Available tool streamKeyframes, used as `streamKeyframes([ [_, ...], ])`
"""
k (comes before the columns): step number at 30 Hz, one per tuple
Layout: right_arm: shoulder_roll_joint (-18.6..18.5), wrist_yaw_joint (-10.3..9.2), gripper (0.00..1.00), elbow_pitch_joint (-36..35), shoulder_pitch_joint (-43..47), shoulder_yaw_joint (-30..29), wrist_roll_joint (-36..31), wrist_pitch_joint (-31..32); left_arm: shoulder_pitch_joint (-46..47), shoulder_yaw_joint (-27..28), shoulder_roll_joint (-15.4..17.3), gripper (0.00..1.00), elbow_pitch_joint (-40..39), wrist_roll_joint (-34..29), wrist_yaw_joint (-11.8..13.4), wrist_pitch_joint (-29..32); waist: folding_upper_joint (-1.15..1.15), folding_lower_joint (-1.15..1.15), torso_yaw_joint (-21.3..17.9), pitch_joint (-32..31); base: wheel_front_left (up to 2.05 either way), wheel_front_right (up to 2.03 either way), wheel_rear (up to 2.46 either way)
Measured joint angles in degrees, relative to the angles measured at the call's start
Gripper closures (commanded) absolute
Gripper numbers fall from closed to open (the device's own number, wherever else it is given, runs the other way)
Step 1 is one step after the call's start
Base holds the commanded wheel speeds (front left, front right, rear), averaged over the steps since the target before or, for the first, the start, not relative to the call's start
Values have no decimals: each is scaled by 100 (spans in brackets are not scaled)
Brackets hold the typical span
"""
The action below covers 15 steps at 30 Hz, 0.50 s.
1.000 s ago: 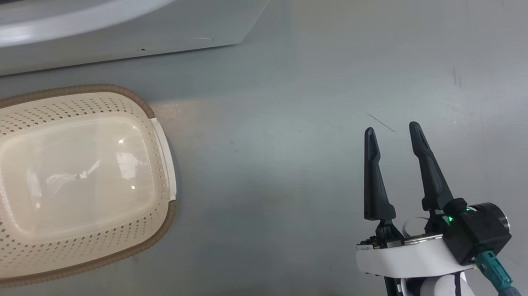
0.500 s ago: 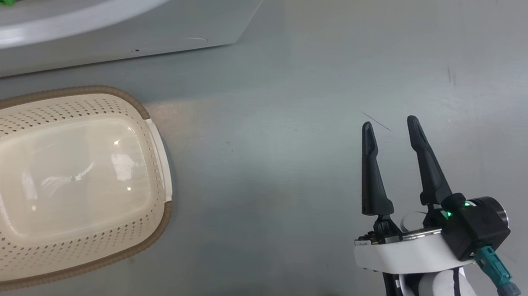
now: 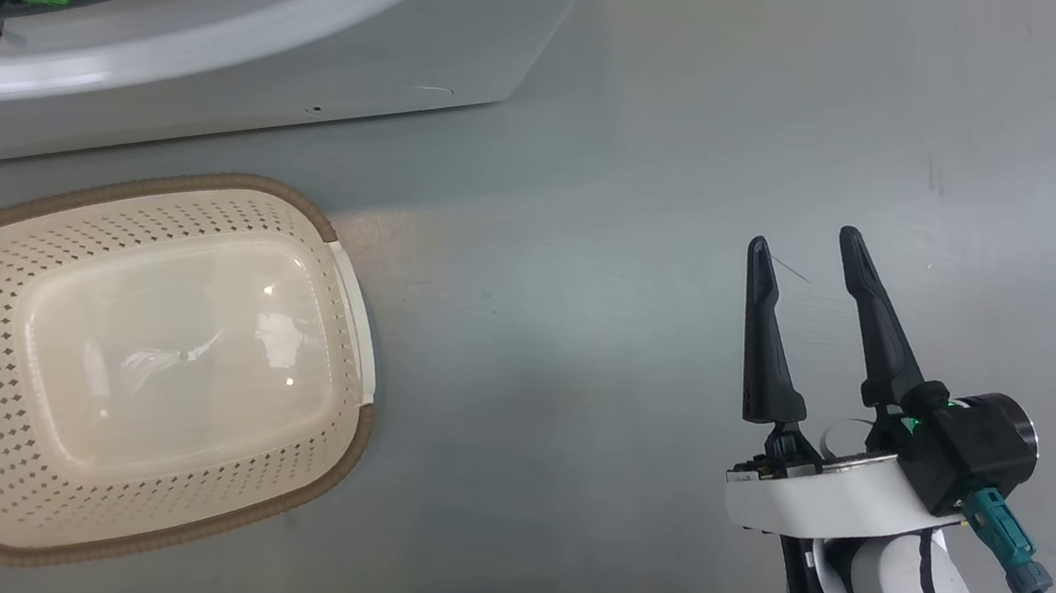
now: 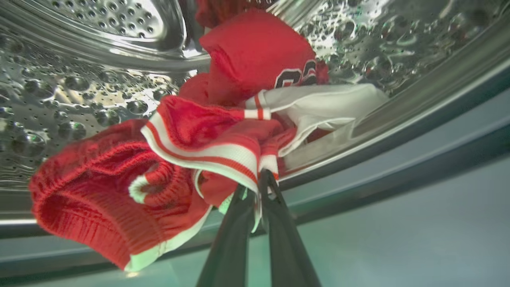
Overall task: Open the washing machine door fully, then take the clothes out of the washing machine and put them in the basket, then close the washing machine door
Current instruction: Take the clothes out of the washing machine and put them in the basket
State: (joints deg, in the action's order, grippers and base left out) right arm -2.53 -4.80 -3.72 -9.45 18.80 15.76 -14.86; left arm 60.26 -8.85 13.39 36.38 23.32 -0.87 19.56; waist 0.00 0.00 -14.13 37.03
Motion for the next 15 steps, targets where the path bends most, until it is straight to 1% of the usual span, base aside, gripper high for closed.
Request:
streamKeyframes([
  [3, -1, -36, 0, 7, -1, -45, -80, 0, -2, 33, -111, 100, -27, 31, -1, -260, 0, 0, 88, -40, 0, 0, 0],
  [8, -1, -37, 0, 42, -3, -86, -152, 0, -82, 55, -220, 100, -130, 31, -20, -787, 0, 0, 241, -121, 0, 0, 0],
  [15, -3, -20, 0, 108, -3, -135, -232, -1, -514, 49, -432, 100, -357, 21, -90, -1580, 0, 0, 440, -309, 0, 0, 0],
])
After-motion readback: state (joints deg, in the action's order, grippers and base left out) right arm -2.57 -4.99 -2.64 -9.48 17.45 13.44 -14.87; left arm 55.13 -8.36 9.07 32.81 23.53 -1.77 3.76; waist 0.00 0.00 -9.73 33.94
